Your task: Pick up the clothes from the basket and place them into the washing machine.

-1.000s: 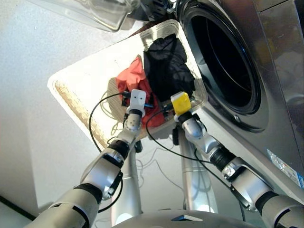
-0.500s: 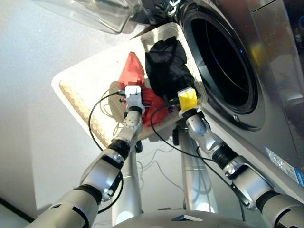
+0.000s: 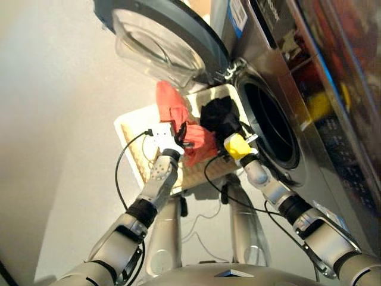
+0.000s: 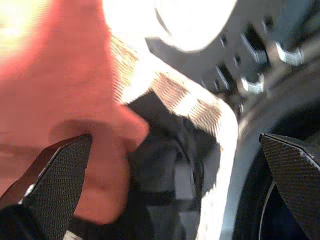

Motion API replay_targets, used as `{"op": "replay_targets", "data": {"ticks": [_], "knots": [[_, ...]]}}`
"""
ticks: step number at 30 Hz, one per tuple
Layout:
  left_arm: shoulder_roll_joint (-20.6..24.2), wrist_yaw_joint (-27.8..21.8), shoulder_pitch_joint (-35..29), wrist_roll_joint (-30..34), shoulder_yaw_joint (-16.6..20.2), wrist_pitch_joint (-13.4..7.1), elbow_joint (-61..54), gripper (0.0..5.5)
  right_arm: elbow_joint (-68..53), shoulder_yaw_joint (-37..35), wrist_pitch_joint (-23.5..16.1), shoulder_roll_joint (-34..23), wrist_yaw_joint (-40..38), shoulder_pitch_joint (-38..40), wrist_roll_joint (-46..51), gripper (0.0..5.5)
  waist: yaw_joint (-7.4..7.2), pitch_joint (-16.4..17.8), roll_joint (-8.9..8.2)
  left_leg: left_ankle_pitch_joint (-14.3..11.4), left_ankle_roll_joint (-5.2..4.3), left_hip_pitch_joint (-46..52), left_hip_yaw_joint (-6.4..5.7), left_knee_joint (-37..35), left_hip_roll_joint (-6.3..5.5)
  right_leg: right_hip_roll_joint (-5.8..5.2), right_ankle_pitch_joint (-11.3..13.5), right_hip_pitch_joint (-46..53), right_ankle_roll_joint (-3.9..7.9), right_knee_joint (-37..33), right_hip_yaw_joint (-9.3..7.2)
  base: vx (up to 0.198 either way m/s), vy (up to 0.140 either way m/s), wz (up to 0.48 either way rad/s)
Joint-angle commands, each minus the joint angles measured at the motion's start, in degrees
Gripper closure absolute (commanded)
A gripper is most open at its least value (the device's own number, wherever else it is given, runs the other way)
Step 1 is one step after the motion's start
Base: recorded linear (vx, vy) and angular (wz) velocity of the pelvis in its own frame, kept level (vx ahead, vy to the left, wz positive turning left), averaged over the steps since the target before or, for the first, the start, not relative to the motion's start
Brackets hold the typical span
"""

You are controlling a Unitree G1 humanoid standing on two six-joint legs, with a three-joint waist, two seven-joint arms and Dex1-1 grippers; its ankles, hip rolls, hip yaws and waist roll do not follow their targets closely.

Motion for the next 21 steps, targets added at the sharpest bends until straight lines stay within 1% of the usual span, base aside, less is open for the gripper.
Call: {"op": "replay_targets", "data": {"ticks": [1,2,3,8,10,11,12,14,15,16,18,21], "knots": [[0.6,-3.8,3.7,-1.3,-1.5,-0.6,-5.5,5.50,-3.1,2.6,-2.1,0.6,2.3,3.1,-3.7,0.00,0.44,-5.1,0.50,4.1,0.73,2.3,0.75,-3.4,-2.56,0.82,-0.3,9.5,4.87,-5.3,-2.89,0.086,0.023,-0.009],[0.6,-4.5,4.7,-1.8,-1.7,-0.2,-6.2,5.50,-3.7,3.6,-2.1,0.6,2.7,3.0,-5.1,0.00,0.60,-5.6,0.50,4.5,0.61,4.2,0.93,-4.8,-2.52,1.04,-0.2,11.4,5.03,-6.4,-2.94,0.084,0.011,0.009],[0.8,-4.8,5.7,-2.1,-1.8,0.2,-7.1,5.50,-3.8,3.9,-2.1,0.8,3.4,3.5,-5.4,0.00,0.77,-6.1,0.47,4.8,0.61,5.7,0.80,-5.8,-2.62,1.19,-0.1,12.9,5.13,-7.3,-3.05,0.091,0.007,0.003],[1.1,-7.0,9.0,-3.3,-2.6,2.0,-9.4,5.50,-3.5,5.7,-1.7,2.1,5.2,4.0,-7.7,0.00,1.57,-8.7,0.85,6.3,0.33,11.6,0.76,-10.7,-2.65,1.38,0.3,18.4,5.52,-11.5,-3.48,0.079,-0.005,-0.015],[1.2,-7.4,9.8,-3.7,-2.8,2.4,-10.2,5.50,-3.6,5.9,-1.7,2.2,5.5,4.2,-8.2,0.00,1.74,-9.2,0.97,6.5,0.18,12.7,0.79,-11.3,-2.64,1.46,0.4,19.6,5.63,-12.2,-3.65,0.032,-0.005,0.009],[1.2,-8.0,11.0,-4.5,-3.0,3.3,-11.0,5.50,-3.3,6.4,-1.4,2.6,6.0,4.4,-9.0,0.00,1.98,-10.3,1.14,6.4,-0.09,13.9,0.77,-11.8,-2.57,1.52,0.4,21.1,5.68,-13.2,-3.83,0.079,-0.015,0.060],[1.3,-8.6,11.7,-4.9,-3.2,3.7,-11.5,5.50,-3.5,6.7,-1.4,2.7,6.2,4.4,-9.6,0.00,2.07,-10.7,1.28,6.4,-0.20,14.4,0.73,-11.8,-2.54,1.54,0.4,21.9,5.74,-13.6,-3.98,0.086,-0.016,0.064],[1.4,-8.8,12.2,-5.3,-3.4,4.0,-12.0,5.50,-3.5,6.8,-1.4,2.8,6.2,4.6,-10.0,0.00,2.14,-11.2,1.38,6.3,-0.35,15.1,0.66,-11.8,-2.56,1.60,0.4,22.7,5.74,-13.9,-4.11,0.034,-0.008,0.042],[1.6,-9.4,13.3,-6.8,-3.9,5.0,-13.0,5.50,-4.1,7.2,-1.4,2.7,6.4,4.6,-11.0,0.00,2.30,-12.2,1.50,6.2,-0.61,15.8,0.66,-11.8,-2.42,1.58,0.3,23.9,5.87,-14.2,-4.44,0.071,-0.020,0.107],[1.6,-9.8,13.9,-7.6,-4.3,5.5,-13.3,5.50,-4.6,7.4,-1.4,2.7,6.7,4.7,-11.3,0.00,2.38,-12.5,1.53,6.2,-0.71,16.2,0.54,-11.8,-2.36,1.65,0.1,24.3,5.91,-14.3,-4.55,0.094,-0.023,0.130],[1.8,-10.5,14.4,-9.3,-5.0,6.5,-14.0,5.50,-5.3,7.8,-1.3,2.5,7.3,4.7,-11.8,0.00,2.39,-13.1,1.61,6.0,-0.84,17.0,0.46,-11.8,-2.32,1.70,0.0,25.4,5.94,-14.4,-4.70,0.070,-0.017,0.137],[1.4,-11.5,15.2,-12.7,-6.6,8.3,-14.9,5.50,-7.0,9.6,-1.4,1.9,8.0,3.9,-15.0,0.00,2.46,-14.0,1.65,5.8,-0.95,17.8,0.22,-11.8,-2.28,1.77,-0.5,26.6,6.03,-14.6,-5.06,0.061,-0.019,0.064]]}}
